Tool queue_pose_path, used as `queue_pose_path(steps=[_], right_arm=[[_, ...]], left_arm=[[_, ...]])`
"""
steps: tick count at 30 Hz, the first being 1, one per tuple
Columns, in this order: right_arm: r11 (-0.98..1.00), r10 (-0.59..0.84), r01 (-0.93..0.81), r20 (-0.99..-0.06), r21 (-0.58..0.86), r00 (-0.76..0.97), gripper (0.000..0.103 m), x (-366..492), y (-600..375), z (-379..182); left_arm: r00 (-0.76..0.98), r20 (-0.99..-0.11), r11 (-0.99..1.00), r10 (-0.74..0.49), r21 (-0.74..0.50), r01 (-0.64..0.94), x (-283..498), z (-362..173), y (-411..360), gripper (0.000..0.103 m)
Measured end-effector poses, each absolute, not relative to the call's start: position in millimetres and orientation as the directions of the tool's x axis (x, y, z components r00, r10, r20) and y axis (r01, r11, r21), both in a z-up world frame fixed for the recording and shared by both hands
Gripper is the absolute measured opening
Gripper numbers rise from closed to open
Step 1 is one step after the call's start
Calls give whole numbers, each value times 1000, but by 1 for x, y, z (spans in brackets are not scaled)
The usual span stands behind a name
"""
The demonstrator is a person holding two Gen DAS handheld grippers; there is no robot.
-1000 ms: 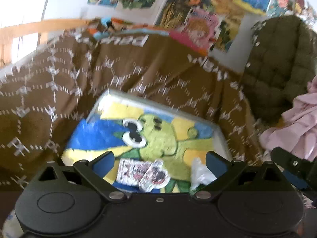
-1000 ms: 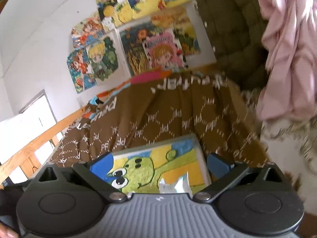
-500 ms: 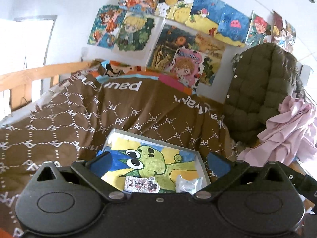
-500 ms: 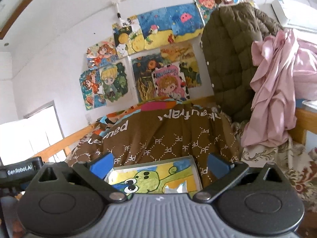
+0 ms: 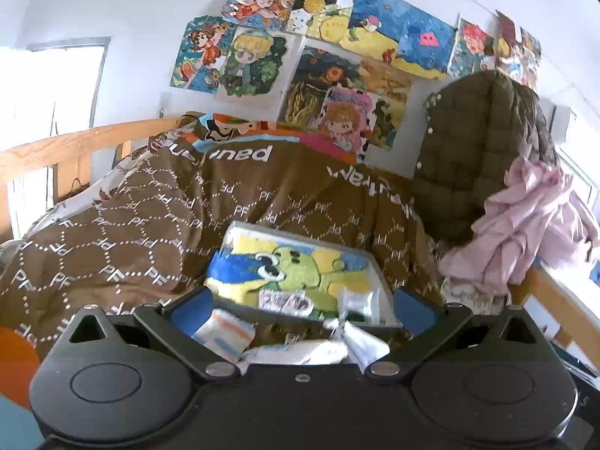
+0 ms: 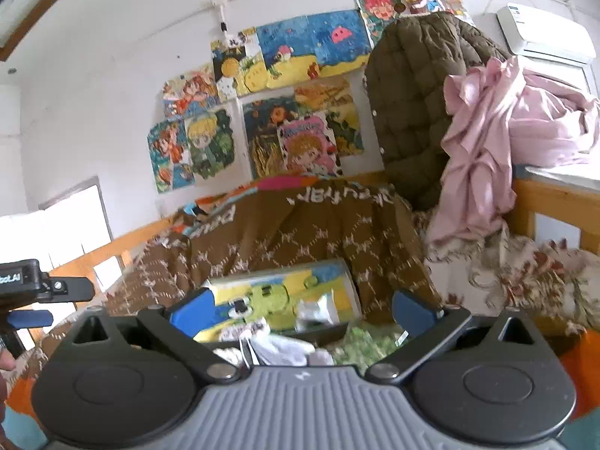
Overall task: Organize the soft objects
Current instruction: 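Withdraw both grippers from the tray back toward the pile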
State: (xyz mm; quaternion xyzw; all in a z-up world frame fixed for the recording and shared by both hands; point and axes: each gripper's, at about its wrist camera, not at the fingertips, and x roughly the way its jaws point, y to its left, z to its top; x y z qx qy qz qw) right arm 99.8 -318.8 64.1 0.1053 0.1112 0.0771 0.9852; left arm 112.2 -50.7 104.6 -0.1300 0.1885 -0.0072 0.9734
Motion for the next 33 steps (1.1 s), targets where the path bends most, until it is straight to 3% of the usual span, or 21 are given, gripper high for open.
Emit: queue_pose_path(steps=[13, 33], right_arm=[[977, 152, -98, -297, 190, 942, 103, 61, -297, 31], [959, 262, -280, -480, 36, 837, 103, 71, -234, -4]], left_arm=[[894, -433, 977, -115, -212, 23, 83, 46, -31, 102], [815, -568, 993, -117, -64, 98, 85, -14, -3, 102]])
